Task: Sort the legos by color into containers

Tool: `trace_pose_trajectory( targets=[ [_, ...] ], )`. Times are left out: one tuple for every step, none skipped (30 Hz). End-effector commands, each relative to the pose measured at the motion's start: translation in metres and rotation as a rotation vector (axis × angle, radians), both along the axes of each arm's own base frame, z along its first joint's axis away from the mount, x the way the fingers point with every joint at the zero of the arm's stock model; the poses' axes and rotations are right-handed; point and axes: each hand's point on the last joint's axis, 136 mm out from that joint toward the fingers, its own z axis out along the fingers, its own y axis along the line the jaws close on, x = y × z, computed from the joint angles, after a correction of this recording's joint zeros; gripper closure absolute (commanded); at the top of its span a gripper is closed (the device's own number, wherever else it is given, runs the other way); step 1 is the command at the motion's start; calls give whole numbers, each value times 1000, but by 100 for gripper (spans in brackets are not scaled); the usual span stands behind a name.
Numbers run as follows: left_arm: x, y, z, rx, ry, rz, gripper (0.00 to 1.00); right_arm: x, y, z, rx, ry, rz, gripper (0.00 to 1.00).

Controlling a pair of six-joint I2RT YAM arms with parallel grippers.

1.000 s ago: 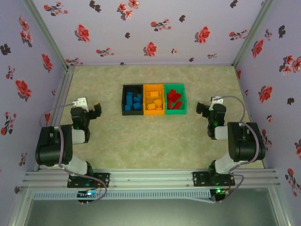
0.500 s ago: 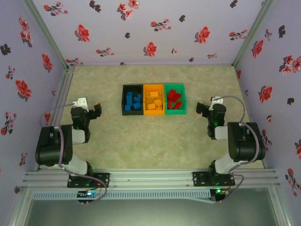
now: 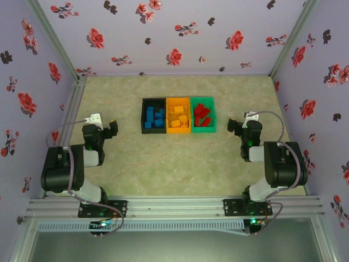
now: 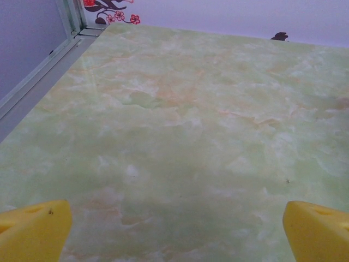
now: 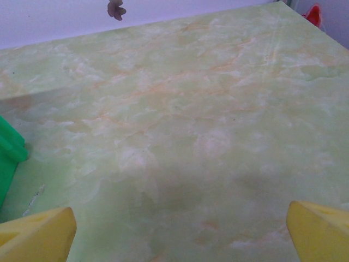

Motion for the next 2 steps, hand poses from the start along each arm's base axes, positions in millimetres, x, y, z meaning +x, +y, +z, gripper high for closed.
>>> trace_pose_trajectory(
  targets=[
    [6, 1, 6, 34, -13, 1, 0, 5, 0, 7, 0, -30, 5, 0],
    [6, 0, 7, 36, -15, -1, 0, 4, 0, 8, -1, -32, 5, 0]
  ],
)
